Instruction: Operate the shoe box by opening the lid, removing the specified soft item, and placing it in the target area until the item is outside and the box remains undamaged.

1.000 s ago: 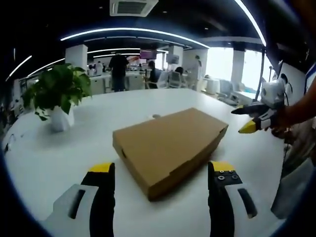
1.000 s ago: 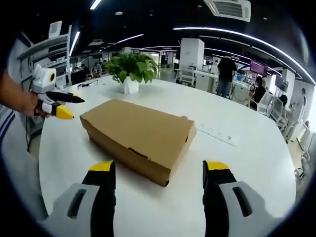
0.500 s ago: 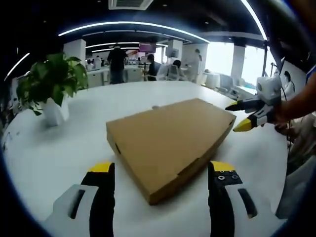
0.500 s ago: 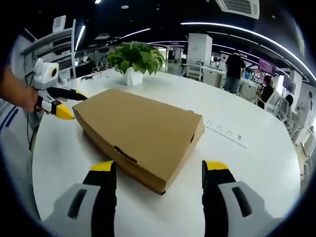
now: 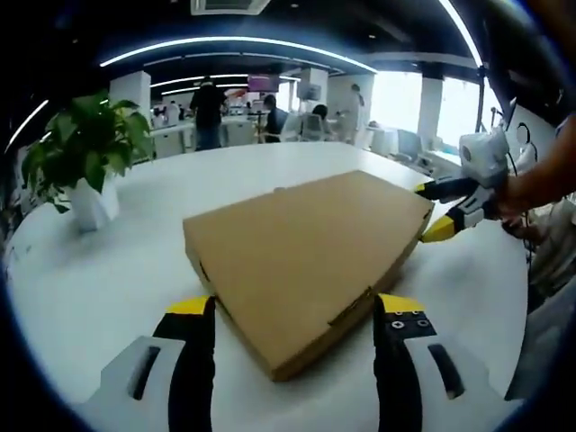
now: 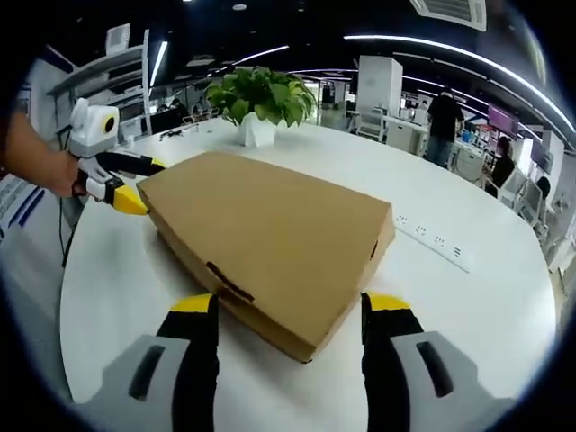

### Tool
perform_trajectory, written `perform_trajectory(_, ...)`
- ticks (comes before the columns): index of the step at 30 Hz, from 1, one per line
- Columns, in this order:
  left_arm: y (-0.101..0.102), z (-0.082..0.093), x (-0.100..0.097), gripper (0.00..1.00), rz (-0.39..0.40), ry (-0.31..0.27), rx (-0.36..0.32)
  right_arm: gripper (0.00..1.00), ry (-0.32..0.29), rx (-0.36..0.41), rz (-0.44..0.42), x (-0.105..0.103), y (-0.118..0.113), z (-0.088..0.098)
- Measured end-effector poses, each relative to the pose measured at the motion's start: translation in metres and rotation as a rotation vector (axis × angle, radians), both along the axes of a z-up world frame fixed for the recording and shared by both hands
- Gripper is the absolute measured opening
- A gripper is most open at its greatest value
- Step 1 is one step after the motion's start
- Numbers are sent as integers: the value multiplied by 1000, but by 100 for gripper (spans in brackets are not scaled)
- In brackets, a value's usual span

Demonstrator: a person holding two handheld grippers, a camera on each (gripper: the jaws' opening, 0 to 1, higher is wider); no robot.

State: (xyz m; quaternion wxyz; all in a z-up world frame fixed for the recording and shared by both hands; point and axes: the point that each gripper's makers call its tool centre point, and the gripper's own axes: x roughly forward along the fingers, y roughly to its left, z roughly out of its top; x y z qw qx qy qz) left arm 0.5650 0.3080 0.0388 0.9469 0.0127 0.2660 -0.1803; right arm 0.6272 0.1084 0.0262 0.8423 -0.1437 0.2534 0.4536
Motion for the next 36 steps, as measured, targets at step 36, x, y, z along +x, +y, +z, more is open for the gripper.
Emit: perform_trajectory(36, 3, 0, -23, 69, -85, 8, -7, 54, 23, -30, -63, -43, -1, 10)
